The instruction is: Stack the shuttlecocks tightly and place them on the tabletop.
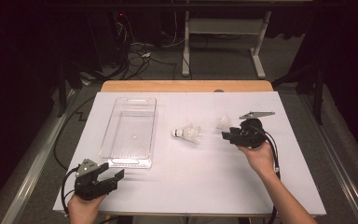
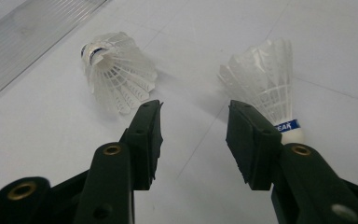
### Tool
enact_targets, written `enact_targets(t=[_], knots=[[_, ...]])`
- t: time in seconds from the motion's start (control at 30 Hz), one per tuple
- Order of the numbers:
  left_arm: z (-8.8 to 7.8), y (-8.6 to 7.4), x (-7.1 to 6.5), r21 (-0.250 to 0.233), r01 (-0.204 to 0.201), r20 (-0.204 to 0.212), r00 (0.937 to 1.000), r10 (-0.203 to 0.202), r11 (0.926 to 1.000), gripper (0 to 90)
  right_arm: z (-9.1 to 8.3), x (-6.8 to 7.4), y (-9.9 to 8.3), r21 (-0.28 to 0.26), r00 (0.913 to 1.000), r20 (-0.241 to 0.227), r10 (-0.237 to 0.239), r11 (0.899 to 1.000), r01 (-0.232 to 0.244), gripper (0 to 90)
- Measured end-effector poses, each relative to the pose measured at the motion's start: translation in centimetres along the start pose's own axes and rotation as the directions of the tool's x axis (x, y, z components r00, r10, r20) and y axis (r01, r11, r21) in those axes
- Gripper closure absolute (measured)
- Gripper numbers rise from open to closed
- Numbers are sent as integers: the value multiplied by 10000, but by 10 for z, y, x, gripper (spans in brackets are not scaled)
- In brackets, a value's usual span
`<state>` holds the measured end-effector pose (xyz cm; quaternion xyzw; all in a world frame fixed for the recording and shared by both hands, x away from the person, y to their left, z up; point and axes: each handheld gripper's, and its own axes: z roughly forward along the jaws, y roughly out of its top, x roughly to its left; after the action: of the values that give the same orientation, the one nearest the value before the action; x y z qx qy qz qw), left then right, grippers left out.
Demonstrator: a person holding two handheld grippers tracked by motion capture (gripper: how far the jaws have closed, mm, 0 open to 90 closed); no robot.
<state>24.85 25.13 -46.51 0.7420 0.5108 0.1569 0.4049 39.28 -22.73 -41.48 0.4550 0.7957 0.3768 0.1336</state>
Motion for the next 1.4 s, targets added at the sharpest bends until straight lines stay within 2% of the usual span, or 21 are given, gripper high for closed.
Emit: enact_targets(t=[0.27, 0.73, 1.4], knots=[[0, 0, 0, -2, -8, -3, 10000, 8, 10000, 316, 1, -5, 7, -80, 9994, 320, 93, 9999, -90, 535], [0, 0, 0, 1, -14, -8, 10000, 14, 10000, 316, 8, -17, 16, 14, 9951, 842, 525, 9986, -528, 504], [0, 0, 0, -3, -15, 3, 10000, 15, 10000, 316, 24, -26, 33, 254, 9897, 1256, 684, 9971, -721, 477]])
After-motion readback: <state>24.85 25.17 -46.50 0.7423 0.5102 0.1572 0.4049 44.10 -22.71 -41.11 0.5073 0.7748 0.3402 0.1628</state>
